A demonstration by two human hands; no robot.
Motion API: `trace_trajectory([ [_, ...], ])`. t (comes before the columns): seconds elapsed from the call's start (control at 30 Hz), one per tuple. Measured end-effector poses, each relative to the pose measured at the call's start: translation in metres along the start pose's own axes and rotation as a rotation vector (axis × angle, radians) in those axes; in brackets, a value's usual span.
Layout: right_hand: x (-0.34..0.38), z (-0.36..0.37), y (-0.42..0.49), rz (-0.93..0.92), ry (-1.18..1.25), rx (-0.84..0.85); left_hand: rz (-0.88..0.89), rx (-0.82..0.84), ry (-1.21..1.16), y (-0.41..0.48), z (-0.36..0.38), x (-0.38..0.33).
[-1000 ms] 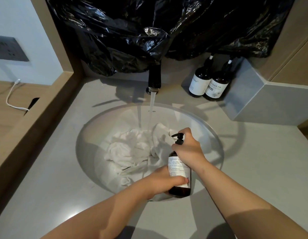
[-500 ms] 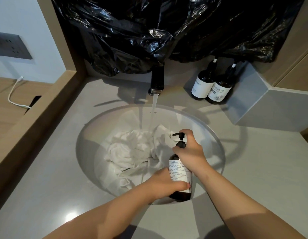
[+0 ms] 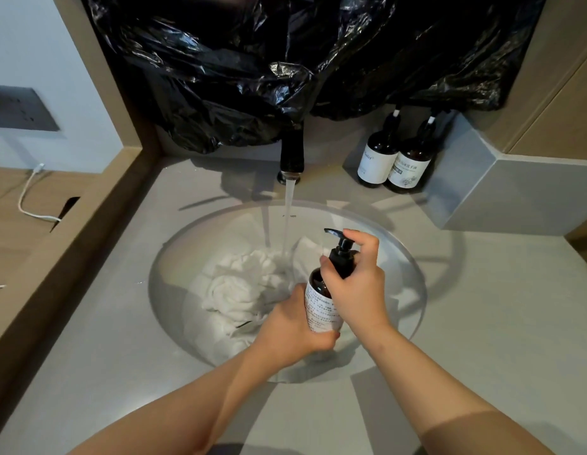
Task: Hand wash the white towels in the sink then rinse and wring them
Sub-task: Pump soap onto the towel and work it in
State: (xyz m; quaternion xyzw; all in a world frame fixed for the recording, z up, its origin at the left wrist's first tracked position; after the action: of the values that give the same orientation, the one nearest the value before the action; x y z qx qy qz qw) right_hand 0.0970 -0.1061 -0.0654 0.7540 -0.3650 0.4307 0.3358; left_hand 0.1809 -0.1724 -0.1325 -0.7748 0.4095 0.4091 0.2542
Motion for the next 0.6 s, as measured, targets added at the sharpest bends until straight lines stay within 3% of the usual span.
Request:
trace_trajectory([
  [0.6,-0.004,0.004,0.01,0.099,0.004,0.083,-0.048,0.177,-0.204,0.006,0.003,-0.008],
])
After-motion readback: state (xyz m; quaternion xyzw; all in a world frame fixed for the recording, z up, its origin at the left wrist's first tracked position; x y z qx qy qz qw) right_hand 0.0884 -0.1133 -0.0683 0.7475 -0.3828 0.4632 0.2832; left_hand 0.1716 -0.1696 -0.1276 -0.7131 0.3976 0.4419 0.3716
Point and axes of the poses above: each hand's wrist, its own y-axis towards the middle knuckle, its own z-axis out of the palm, x = y × z, the point moved 5 cm from there along y, towards the middle knuckle, and after that the axes turned 1 degree about -x, right-handed, at the moved point
